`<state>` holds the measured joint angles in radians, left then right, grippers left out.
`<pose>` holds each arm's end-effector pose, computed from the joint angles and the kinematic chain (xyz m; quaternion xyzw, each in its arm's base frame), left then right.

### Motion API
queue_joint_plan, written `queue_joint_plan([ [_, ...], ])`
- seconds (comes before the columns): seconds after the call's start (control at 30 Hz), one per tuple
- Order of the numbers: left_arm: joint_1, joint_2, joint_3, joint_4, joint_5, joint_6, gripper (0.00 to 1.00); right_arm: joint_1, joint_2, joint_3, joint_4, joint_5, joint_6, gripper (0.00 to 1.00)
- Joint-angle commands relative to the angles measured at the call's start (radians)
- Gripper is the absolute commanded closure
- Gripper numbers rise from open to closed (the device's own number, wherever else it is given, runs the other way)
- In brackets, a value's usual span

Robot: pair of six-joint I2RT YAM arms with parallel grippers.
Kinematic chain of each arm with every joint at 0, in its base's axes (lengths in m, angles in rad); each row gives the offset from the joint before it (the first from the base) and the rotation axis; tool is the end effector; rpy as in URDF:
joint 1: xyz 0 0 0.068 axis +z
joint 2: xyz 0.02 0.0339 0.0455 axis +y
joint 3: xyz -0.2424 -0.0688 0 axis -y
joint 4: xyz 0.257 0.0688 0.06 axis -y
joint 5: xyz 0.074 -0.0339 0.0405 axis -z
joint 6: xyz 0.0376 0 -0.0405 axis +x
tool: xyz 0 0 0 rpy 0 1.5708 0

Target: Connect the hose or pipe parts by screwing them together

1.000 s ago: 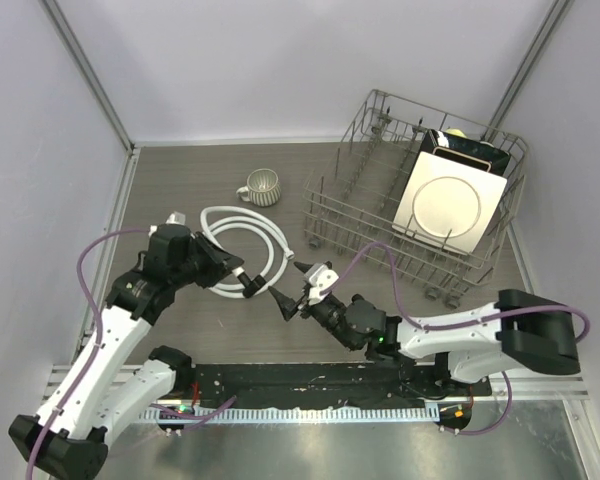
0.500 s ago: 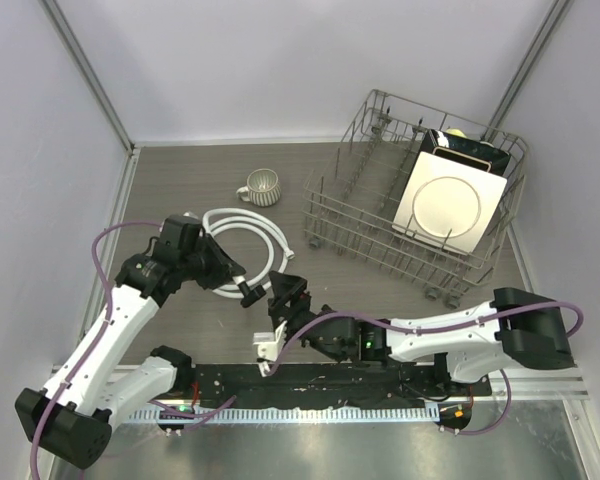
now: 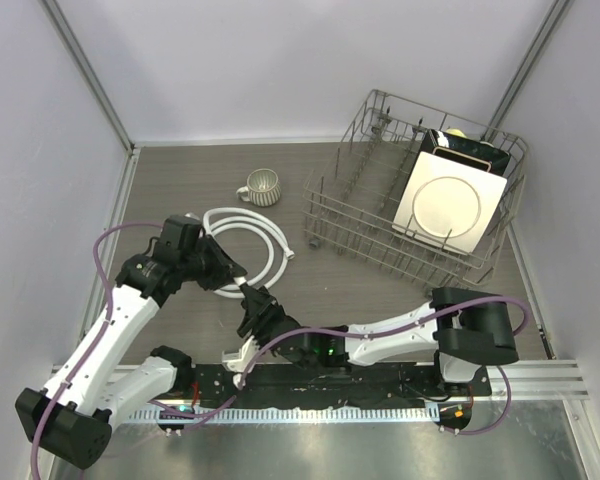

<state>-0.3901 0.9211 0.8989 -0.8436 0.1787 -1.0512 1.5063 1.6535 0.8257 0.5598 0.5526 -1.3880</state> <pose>0.1857 -0.0836 0.2763 -0.2743 0.8942 -0.2898 0.2031 0.0429 0.3583 0.1783 -0.7388 0.2585 -0.1821 0.5951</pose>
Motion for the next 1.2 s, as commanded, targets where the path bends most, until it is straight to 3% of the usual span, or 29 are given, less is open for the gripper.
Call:
queue_joint_plan([
  [0.0, 0.0, -0.022, 0.005, 0.069, 0.054, -0.033, 1.0, 0.008, 0.011, 0.044, 0.178, 0.078, 0.088, 0.66],
  [0.13, 0.002, -0.083, -0.069, 0.199, 0.085, -0.131, 1.0, -0.012, 0.054, 0.032, 0.453, 0.212, 0.338, 0.79],
  [0.23, 0.002, -0.129, -0.13, 0.288, 0.074, -0.202, 1.0, -0.027, 0.081, 0.015, 0.604, 0.295, 0.512, 0.82],
  [0.4, 0.002, -0.267, -0.233, 0.426, 0.026, -0.361, 1.0, -0.047, 0.095, 0.026, 0.617, 0.374, 0.869, 0.89],
  [0.43, 0.0, -0.281, -0.241, 0.463, 0.018, -0.377, 1.0, -0.052, 0.091, 0.02, 0.595, 0.372, 1.0, 0.9],
  [0.63, 0.002, -0.321, -0.244, 0.492, 0.001, -0.383, 1.0, -0.107, 0.045, -0.036, 0.585, 0.276, 1.476, 0.96],
  [0.83, 0.0, -0.375, -0.302, 0.594, 0.008, -0.414, 1.0, -0.164, 0.015, -0.12, 0.647, 0.185, 1.774, 0.99],
  [1.0, 0.002, -0.409, -0.339, 0.606, -0.028, -0.426, 1.0, -0.196, 0.015, -0.154, 0.663, 0.233, 2.027, 0.99],
  [1.07, 0.002, -0.41, -0.347, 0.609, -0.039, -0.429, 1.0, -0.198, 0.037, -0.152, 0.696, 0.207, 2.049, 0.96],
  [1.1, 0.002, -0.409, -0.353, 0.609, -0.042, -0.429, 1.0, -0.198, 0.043, -0.152, 0.71, 0.198, 2.058, 0.92],
  [1.17, 0.0, -0.412, -0.357, 0.607, -0.051, -0.423, 1.0, -0.198, 0.051, -0.163, 0.747, 0.179, 2.078, 0.76],
])
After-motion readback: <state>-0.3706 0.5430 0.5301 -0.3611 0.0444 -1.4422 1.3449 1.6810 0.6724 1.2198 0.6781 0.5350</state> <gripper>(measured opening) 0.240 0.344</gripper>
